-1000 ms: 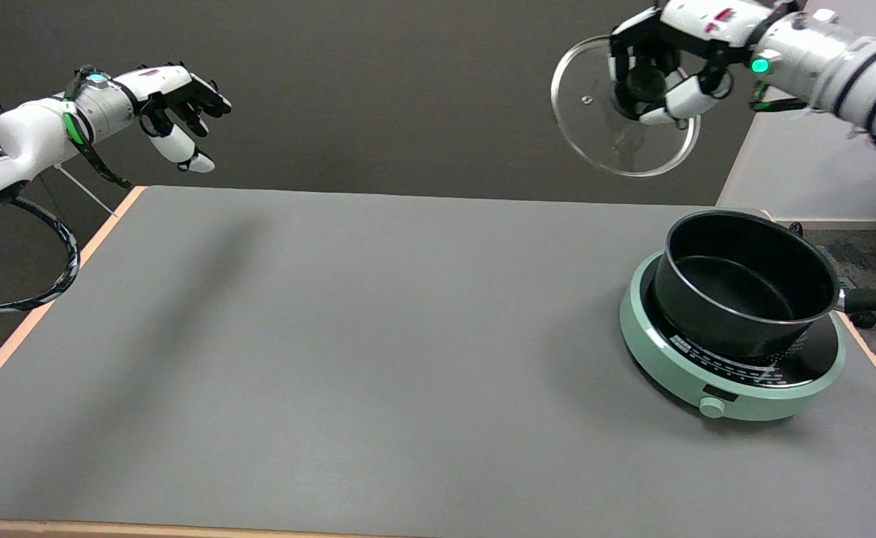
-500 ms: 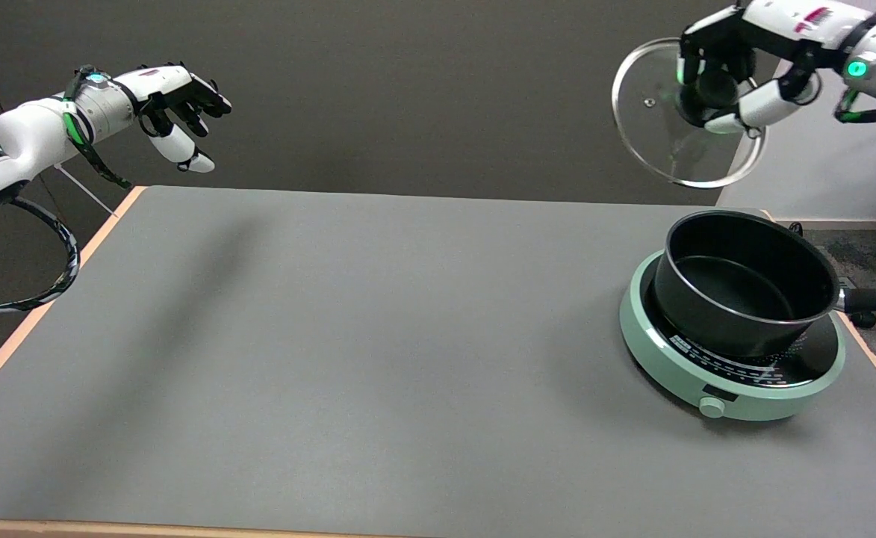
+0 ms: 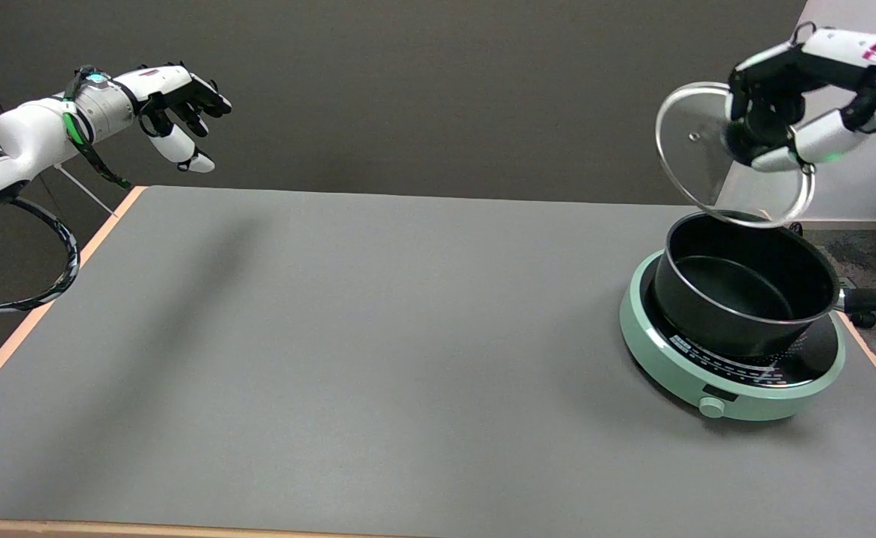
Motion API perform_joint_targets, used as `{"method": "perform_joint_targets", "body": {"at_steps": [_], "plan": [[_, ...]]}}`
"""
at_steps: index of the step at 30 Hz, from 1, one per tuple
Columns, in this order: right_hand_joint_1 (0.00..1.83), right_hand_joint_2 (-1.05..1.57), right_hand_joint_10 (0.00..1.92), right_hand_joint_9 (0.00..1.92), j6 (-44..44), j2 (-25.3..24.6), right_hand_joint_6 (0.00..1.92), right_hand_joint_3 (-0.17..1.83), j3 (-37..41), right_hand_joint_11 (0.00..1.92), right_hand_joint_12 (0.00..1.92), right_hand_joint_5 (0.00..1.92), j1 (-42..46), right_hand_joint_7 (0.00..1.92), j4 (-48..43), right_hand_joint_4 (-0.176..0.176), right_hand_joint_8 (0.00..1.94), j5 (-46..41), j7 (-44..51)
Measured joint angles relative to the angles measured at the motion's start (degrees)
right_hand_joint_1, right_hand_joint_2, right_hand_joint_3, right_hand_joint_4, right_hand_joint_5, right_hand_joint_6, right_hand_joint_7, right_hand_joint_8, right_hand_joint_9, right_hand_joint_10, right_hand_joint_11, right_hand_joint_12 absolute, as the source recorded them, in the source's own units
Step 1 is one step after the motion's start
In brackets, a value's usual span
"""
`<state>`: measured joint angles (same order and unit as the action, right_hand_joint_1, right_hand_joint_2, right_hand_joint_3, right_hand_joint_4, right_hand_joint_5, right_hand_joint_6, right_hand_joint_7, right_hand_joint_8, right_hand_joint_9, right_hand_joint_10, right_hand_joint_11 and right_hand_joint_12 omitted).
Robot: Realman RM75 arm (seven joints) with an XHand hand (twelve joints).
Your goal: Place the pot lid onto the pot.
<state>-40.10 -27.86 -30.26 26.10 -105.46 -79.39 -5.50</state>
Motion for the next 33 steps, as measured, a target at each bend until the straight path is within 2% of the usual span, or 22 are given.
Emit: {"method": "perform_joint_targets", "body": {"at_steps": [11, 21, 22, 23, 24, 25, 33], "plan": [[1.50, 0.82, 1.65, 0.74, -10.34, -1.57, 1.31, 0.75, 10.49, 0.60, 1.73, 0.64, 6.94, 0.84, -0.51, 0.176, 1.43, -0.18, -4.24], [1.50, 0.82, 1.66, 0.73, -15.08, -2.18, 1.31, 0.76, 14.30, 0.60, 1.74, 0.64, 9.75, 0.84, -0.60, 0.176, 1.44, 1.07, -6.68], [1.50, 0.84, 1.66, 0.73, -15.40, -2.18, 1.29, 0.73, 14.34, 0.60, 1.72, 0.65, 9.84, 0.83, -0.60, 0.176, 1.44, 1.33, -6.94], [1.49, 0.92, 1.65, 0.70, -15.65, -2.18, 1.20, 0.58, 14.35, 0.63, 1.65, 0.69, 9.88, 0.80, -0.61, 0.176, 1.43, 1.59, -7.19], [1.49, 0.92, 1.65, 0.70, -15.89, -2.17, 1.20, 0.59, 14.34, 0.63, 1.65, 0.69, 9.88, 0.81, -0.62, 0.176, 1.43, 1.86, -7.40], [1.50, 0.82, 1.67, 0.74, -16.12, -2.15, 1.30, 0.77, 14.26, 0.60, 1.73, 0.65, 9.88, 0.84, -0.62, 0.176, 1.44, 2.21, -7.67], [1.50, 0.80, 1.69, 0.75, -17.55, -1.44, 1.31, 0.81, 11.97, 0.60, 1.74, 0.65, 8.62, 0.84, -0.69, 0.176, 1.45, 5.00, -9.61]]}}
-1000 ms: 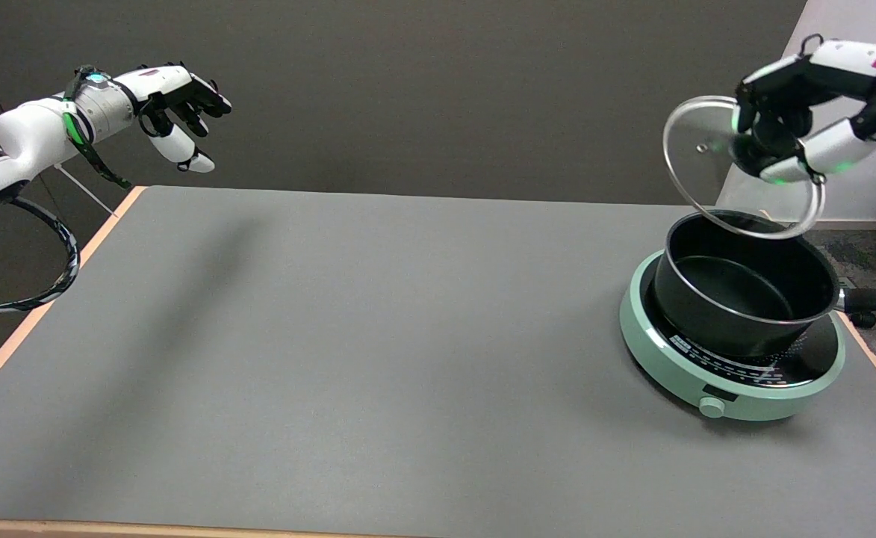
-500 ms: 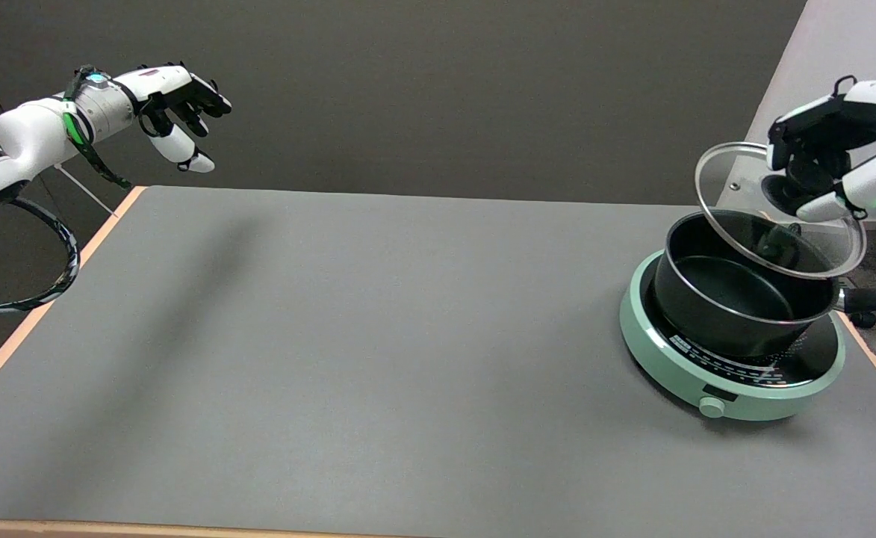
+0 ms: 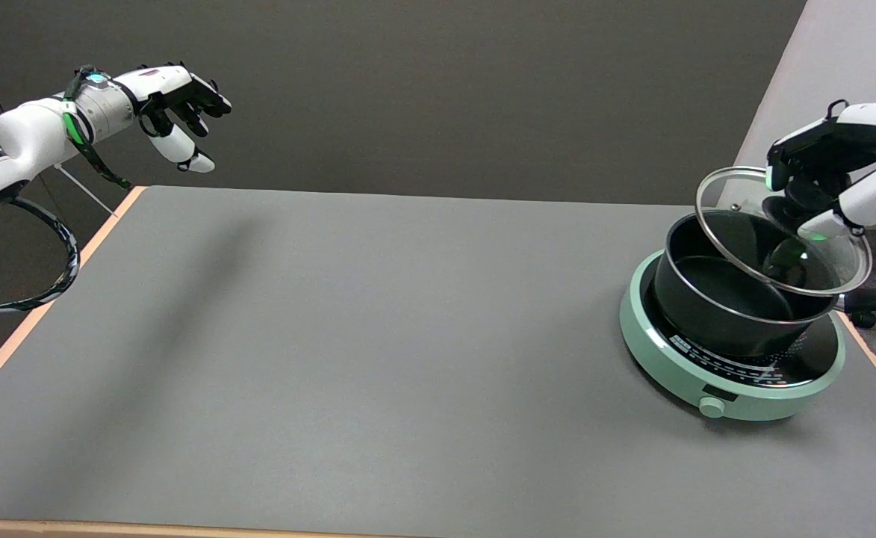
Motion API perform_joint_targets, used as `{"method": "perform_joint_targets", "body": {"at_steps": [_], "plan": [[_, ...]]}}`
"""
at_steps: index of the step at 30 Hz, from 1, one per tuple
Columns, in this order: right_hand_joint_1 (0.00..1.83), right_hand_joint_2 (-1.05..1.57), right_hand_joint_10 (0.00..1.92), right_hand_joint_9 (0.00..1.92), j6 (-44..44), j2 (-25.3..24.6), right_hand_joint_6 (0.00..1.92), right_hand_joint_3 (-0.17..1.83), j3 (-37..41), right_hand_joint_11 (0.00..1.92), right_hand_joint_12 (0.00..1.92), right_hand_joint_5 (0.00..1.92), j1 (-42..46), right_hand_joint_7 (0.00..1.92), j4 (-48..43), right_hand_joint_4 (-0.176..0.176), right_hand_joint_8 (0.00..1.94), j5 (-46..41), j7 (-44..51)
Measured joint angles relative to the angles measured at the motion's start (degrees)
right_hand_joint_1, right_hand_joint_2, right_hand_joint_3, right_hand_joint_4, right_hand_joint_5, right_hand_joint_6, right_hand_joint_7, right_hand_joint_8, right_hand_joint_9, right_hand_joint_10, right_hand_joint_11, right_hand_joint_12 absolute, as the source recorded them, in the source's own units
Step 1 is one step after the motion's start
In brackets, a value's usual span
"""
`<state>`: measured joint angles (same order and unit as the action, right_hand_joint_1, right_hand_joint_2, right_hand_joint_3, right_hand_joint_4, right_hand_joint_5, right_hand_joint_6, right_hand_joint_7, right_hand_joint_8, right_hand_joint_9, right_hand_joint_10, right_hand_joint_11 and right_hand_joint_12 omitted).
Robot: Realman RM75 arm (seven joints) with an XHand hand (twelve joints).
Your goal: Place the pot lid onto the pot.
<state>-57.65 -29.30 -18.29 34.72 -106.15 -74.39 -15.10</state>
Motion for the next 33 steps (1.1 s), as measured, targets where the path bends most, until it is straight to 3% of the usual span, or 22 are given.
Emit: {"method": "perform_joint_targets", "body": {"at_steps": [20, 21, 22, 23, 33], "plan": [[1.50, 0.81, 1.69, 0.73, -1.87, 1.89, 1.32, 0.79, -9.94, 0.59, 1.75, 0.65, -5.68, 0.84, 0.07, 0.176, 1.45, 5.98, -3.79], [1.50, 0.82, 1.69, 0.73, -1.99, 1.93, 1.31, 0.78, -10.22, 0.60, 1.74, 0.65, -5.83, 0.83, 0.07, 0.176, 1.45, 6.14, -3.95], [1.49, 0.90, 1.67, 0.70, -2.08, 1.96, 1.22, 0.63, -10.49, 0.62, 1.68, 0.69, -5.95, 0.81, 0.07, 0.176, 1.44, 6.30, -4.09], [1.50, 0.82, 1.69, 0.73, -2.13, 1.98, 1.32, 0.78, -10.72, 0.59, 1.75, 0.64, -6.05, 0.83, 0.07, 0.176, 1.46, 6.46, -4.22], [1.50, 0.82, 1.69, 0.72, -2.49, 2.17, 1.32, 0.77, -12.50, 0.58, 1.76, 0.64, -6.75, 0.83, 0.04, 0.176, 1.46, 7.33, -5.01]]}}
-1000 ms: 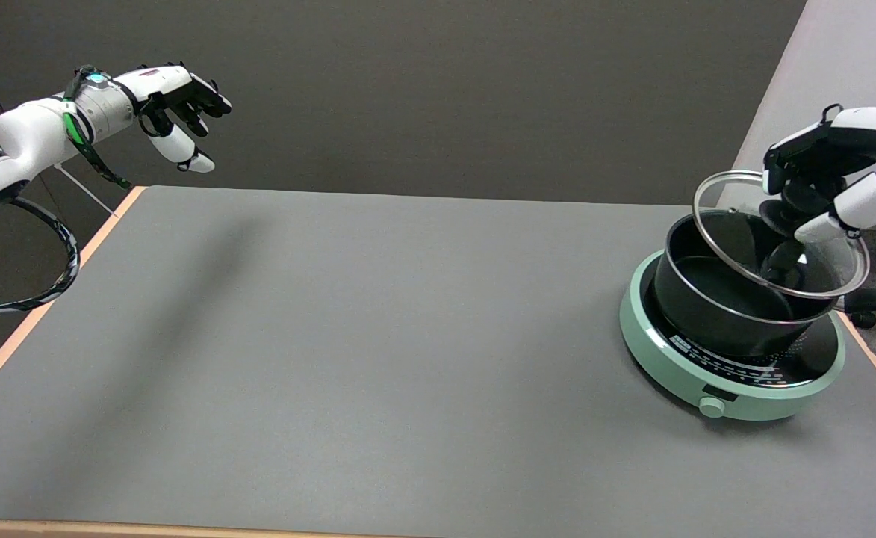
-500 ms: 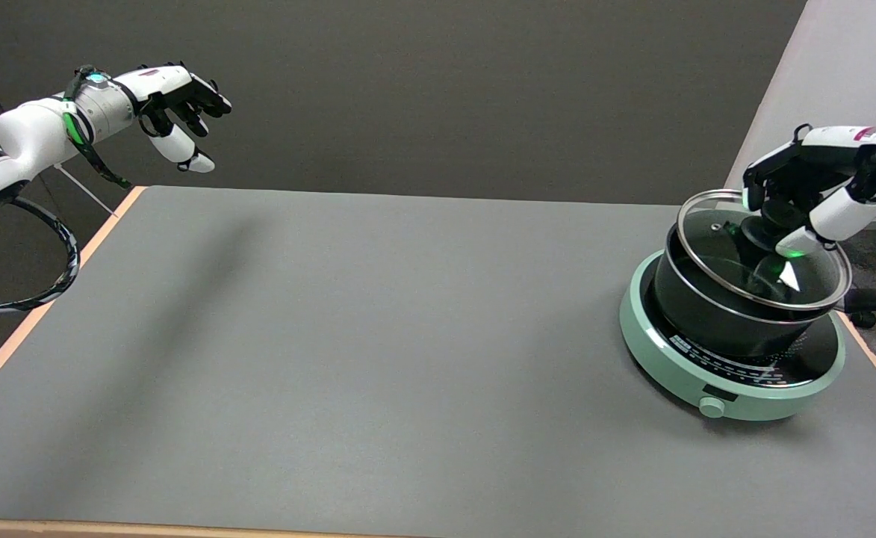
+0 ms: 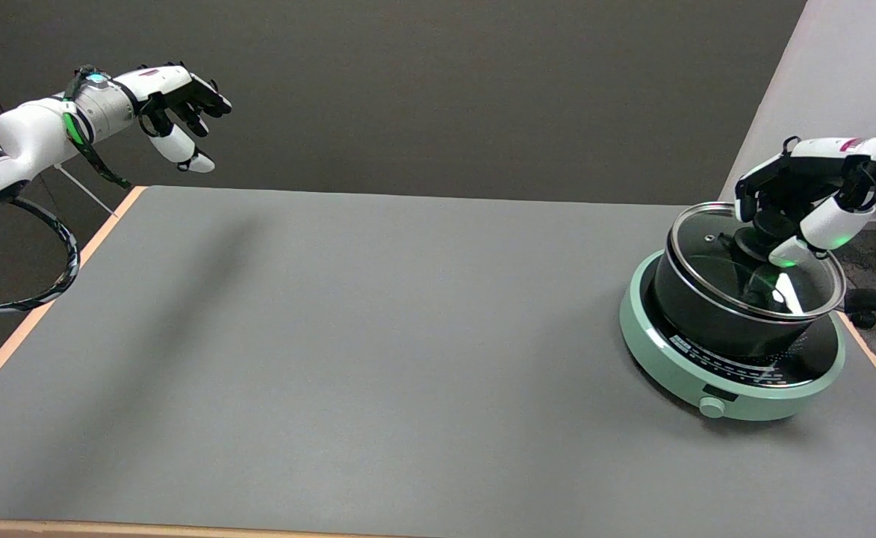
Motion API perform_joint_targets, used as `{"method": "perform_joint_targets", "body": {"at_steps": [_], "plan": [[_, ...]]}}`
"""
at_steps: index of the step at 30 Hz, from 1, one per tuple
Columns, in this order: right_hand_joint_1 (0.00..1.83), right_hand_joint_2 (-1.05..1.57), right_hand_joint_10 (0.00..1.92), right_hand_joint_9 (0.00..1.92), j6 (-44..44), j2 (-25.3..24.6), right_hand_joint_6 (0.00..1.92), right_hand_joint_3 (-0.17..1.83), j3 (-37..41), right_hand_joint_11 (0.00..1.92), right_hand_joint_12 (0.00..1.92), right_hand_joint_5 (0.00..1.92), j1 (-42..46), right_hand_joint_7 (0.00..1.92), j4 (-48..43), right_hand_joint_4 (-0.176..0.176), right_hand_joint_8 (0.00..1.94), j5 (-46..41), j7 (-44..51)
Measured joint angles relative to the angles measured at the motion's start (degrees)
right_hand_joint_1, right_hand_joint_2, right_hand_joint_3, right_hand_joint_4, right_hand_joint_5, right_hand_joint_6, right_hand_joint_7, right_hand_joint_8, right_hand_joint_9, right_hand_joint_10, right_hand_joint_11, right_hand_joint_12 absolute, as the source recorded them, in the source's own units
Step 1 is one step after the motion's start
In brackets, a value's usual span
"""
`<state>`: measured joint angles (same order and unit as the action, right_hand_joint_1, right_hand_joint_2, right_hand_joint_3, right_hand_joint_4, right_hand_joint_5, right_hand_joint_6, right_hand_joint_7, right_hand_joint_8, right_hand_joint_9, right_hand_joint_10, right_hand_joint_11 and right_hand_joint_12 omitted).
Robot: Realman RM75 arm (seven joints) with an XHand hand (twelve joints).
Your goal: Place the pot lid onto the pot.
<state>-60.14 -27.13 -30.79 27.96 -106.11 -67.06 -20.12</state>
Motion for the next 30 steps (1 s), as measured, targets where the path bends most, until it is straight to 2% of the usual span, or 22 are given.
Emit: {"method": "perform_joint_targets", "body": {"at_steps": [29, 30], "plan": [[1.50, 0.83, 1.69, 0.72, 0.07, 0.39, 1.32, 0.76, -2.66, 0.57, 1.77, 0.63, -1.30, 0.83, -0.16, 0.176, 1.46, 1.14, -1.65], [1.49, 0.87, 1.68, 0.70, 0.07, 0.40, 1.28, 0.69, -2.69, 0.58, 1.73, 0.65, -1.34, 0.81, -0.18, 0.176, 1.45, 1.11, -1.72]]}}
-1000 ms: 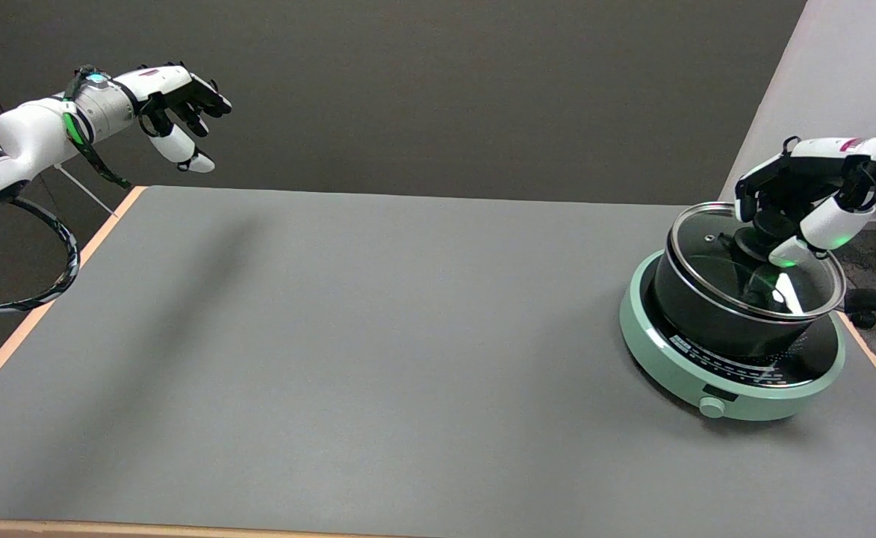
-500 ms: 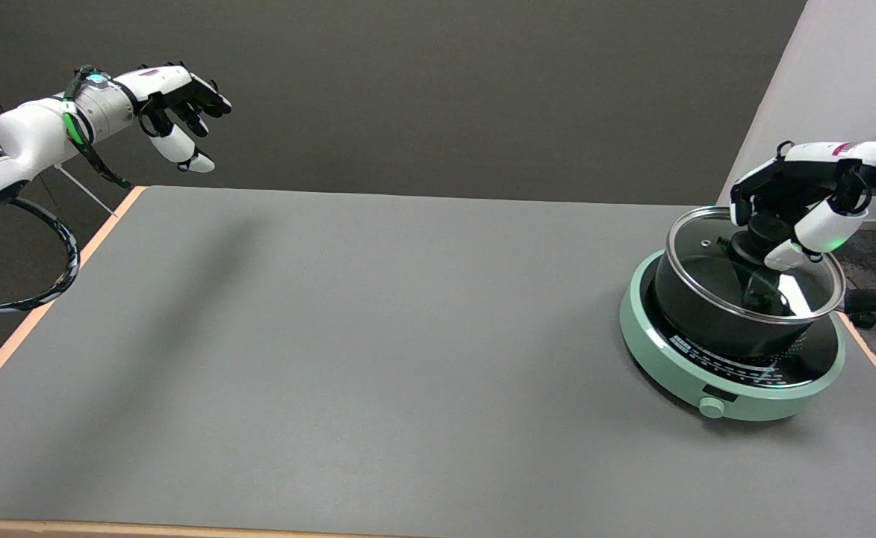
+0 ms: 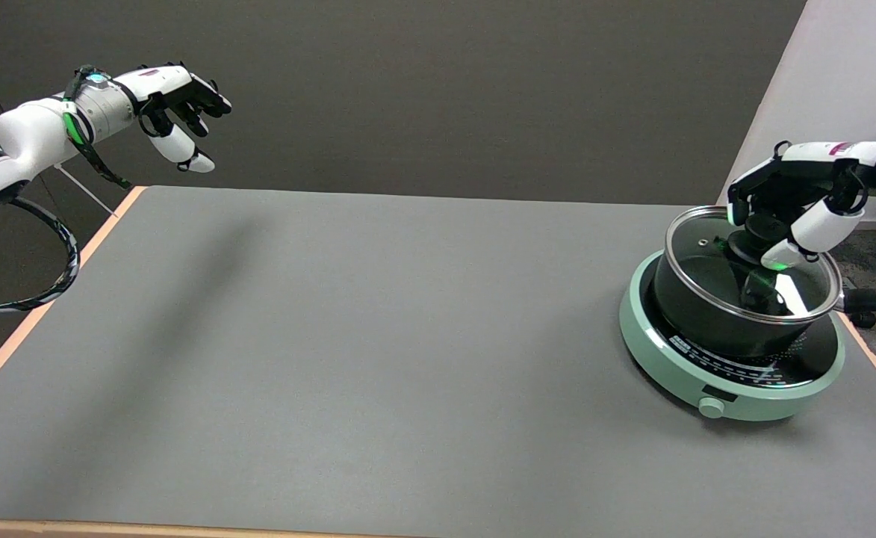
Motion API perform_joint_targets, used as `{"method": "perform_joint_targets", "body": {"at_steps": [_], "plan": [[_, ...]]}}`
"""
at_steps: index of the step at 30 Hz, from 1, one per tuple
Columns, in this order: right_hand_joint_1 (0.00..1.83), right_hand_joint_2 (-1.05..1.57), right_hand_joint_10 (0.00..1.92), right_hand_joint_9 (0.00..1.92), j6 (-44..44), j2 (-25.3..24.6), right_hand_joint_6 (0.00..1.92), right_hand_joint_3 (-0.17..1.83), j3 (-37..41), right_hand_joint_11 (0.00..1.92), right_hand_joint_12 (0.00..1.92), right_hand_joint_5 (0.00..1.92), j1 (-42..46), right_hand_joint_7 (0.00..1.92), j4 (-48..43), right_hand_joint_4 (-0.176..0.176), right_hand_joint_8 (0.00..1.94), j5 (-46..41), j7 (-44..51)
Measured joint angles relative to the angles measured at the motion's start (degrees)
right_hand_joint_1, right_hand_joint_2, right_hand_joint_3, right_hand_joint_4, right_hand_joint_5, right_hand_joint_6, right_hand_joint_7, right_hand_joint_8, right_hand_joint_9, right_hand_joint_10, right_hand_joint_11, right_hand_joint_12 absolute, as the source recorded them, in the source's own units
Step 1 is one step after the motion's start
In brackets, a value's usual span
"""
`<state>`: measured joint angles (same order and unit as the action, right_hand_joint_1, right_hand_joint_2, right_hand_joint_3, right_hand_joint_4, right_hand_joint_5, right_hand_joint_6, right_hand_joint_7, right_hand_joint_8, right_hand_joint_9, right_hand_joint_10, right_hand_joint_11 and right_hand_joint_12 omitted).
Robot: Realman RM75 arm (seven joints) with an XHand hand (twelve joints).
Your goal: Place the pot lid onto the pot.
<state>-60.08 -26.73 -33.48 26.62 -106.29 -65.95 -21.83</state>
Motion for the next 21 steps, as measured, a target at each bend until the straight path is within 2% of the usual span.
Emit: {"method": "perform_joint_targets", "body": {"at_steps": [1, 19, 20, 21], "plan": [[1.49, 0.93, 1.67, 0.68, 0.00, 0.00, 1.21, 0.58, -0.02, 0.60, 1.68, 0.68, -0.02, 0.79, -0.01, 0.176, 1.45, -0.03, -0.03], [1.48, 0.95, 1.69, 0.67, -0.88, 0.02, 1.21, 0.56, 0.01, 0.58, 1.70, 0.68, -0.29, 0.78, -0.22, 0.174, 1.46, -0.68, -0.61], [1.48, 0.94, 1.69, 0.67, -0.95, 0.02, 1.22, 0.58, 0.04, 0.57, 1.72, 0.66, -0.30, 0.78, -0.23, 0.175, 1.46, -0.71, -0.62], [1.49, 0.86, 1.70, 0.71, -0.99, 0.02, 1.30, 0.72, 0.05, 0.54, 1.82, 0.62, -0.31, 0.80, -0.23, 0.176, 1.45, -0.77, -0.62]]}}
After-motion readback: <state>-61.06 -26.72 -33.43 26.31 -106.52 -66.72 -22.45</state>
